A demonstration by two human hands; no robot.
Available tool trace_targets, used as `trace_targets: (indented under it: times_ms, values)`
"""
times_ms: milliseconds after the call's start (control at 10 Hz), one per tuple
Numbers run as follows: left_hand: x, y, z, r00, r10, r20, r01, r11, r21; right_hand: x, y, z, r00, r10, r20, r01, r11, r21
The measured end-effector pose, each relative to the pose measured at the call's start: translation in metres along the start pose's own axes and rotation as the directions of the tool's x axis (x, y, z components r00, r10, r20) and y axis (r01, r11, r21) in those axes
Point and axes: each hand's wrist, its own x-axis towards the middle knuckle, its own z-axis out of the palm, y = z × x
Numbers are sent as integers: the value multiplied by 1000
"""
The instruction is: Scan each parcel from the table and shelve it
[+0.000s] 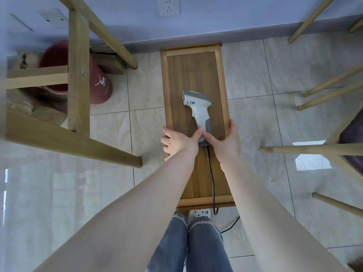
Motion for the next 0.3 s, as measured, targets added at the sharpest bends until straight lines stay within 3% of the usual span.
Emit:
trace_targets:
  times_ms: [300]
  values:
    - [-6, -6, -3, 1000, 4, -16, -4, 1000, -20, -10, -2, -15, 999, -7, 52, 4, 998, 68]
